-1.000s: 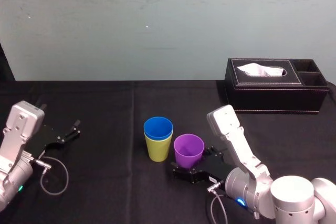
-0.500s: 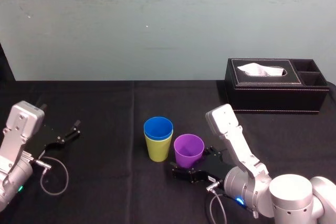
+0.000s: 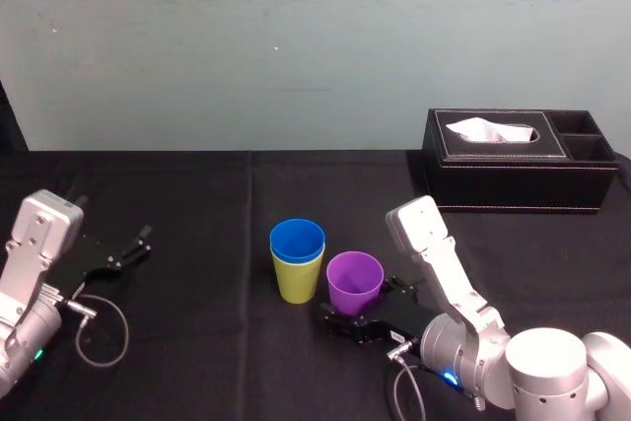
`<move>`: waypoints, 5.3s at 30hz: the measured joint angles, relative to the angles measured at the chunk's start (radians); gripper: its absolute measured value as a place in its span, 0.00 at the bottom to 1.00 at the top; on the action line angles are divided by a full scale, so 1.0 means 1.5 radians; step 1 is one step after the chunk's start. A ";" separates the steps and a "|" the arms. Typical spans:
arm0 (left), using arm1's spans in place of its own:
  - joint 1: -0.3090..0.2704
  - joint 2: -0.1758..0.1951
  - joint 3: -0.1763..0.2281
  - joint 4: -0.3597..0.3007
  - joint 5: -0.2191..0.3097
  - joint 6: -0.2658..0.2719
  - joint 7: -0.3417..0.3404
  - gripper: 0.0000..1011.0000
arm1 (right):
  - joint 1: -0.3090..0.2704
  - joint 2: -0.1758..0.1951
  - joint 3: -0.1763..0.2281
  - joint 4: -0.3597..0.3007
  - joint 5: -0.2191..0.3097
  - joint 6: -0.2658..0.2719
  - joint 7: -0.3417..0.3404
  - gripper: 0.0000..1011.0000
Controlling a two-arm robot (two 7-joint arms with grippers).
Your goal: Stack the three plastic cups sequentially using one hand.
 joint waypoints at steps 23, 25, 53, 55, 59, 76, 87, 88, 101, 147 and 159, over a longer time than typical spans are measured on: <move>0.000 0.000 0.000 0.000 0.000 0.000 0.000 0.99 | -0.002 0.006 -0.001 -0.012 -0.007 0.001 -0.001 0.70; 0.000 0.000 0.000 0.000 0.000 0.000 0.000 0.99 | -0.002 0.008 -0.001 -0.016 -0.008 0.003 -0.001 0.70; 0.000 0.000 0.000 0.000 0.000 0.000 0.000 0.99 | 0.072 0.007 0.011 -0.113 -0.007 0.120 0.031 0.70; 0.000 0.000 0.000 0.000 0.000 0.000 0.000 0.99 | 0.081 0.003 0.007 -0.112 -0.008 0.126 0.032 0.70; 0.000 0.000 0.000 0.000 0.000 0.000 0.000 0.99 | 0.093 -0.006 0.001 -0.106 -0.009 0.133 0.032 0.70; 0.000 0.000 0.000 0.000 0.000 0.000 0.000 0.99 | 0.127 -0.041 -0.019 -0.046 -0.003 0.128 0.037 0.70; 0.000 0.000 0.000 0.000 0.000 0.000 0.000 0.99 | 0.132 -0.046 -0.027 -0.030 0.000 0.112 0.037 0.70; 0.000 0.000 0.000 0.000 0.000 0.000 0.000 0.99 | 0.134 -0.047 -0.029 -0.028 0.001 0.111 0.037 0.70; 0.000 0.000 0.000 0.000 0.000 0.000 0.000 0.99 | 0.137 -0.056 -0.035 -0.005 -0.004 0.095 0.025 0.70; 0.000 0.000 0.000 0.000 0.000 0.000 0.000 0.99 | 0.143 -0.067 -0.039 0.038 -0.011 0.080 0.022 0.70; 0.000 0.000 0.000 0.000 0.000 0.000 0.000 0.99 | 0.143 -0.067 -0.038 0.037 -0.011 0.081 0.022 0.85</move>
